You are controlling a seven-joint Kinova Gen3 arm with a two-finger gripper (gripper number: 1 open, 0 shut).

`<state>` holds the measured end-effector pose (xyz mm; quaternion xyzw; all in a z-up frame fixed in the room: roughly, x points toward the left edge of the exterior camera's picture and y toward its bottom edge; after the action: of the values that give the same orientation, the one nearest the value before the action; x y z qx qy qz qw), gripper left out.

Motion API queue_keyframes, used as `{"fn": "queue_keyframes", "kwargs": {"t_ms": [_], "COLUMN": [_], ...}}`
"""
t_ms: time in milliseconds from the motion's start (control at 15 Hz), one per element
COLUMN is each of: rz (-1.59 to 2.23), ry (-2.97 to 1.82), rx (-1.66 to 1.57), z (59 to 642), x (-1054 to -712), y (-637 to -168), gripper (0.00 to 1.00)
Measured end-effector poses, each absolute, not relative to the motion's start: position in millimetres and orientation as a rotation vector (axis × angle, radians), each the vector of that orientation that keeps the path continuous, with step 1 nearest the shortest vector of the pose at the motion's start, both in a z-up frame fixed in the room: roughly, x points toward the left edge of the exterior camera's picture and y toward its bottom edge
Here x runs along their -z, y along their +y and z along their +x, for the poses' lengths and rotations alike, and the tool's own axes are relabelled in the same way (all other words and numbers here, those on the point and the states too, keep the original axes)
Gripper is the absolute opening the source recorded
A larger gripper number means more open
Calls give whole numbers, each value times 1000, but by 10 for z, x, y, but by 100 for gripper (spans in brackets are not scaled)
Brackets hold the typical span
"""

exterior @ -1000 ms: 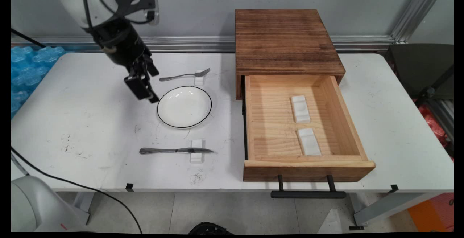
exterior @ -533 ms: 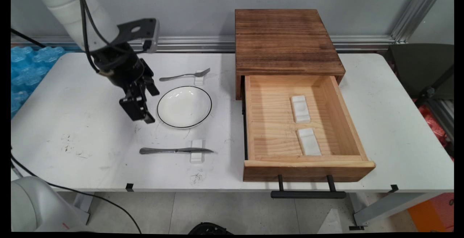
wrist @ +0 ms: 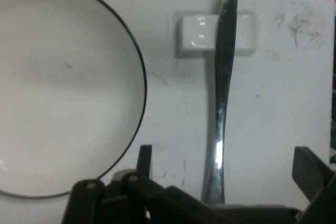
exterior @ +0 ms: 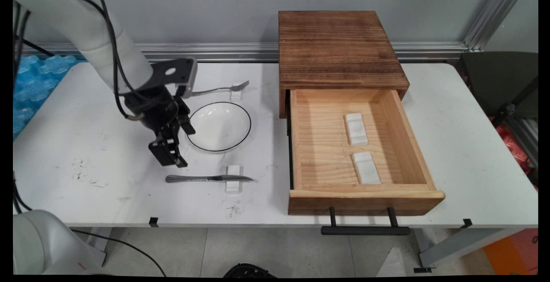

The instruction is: Pick up the knife from the right of the white plate

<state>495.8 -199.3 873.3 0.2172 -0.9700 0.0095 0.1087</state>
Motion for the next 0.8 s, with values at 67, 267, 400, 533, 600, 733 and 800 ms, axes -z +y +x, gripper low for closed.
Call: {"fn": "queue_keyframes", "kwargs": {"t_ms": [67,267,400,533,600,733,800], "rz": [631,605,591,577,572,568,566], "ry": [-2855,-2864,-2869,-2875,-2877,-2879,-2879], "rx": [-26,-23,-24,-25,-27,-30,-32], "z": [4951,4933,4925,4914,4905,4893,4885], "x": [-8667,-8493,-8400,-8291,-8235,-8141,-8095], "y": [-1987,-1970,-1961,-1949,-1947,-1943,-1945], "gripper": [100,100,100,100,100,100,100]}}
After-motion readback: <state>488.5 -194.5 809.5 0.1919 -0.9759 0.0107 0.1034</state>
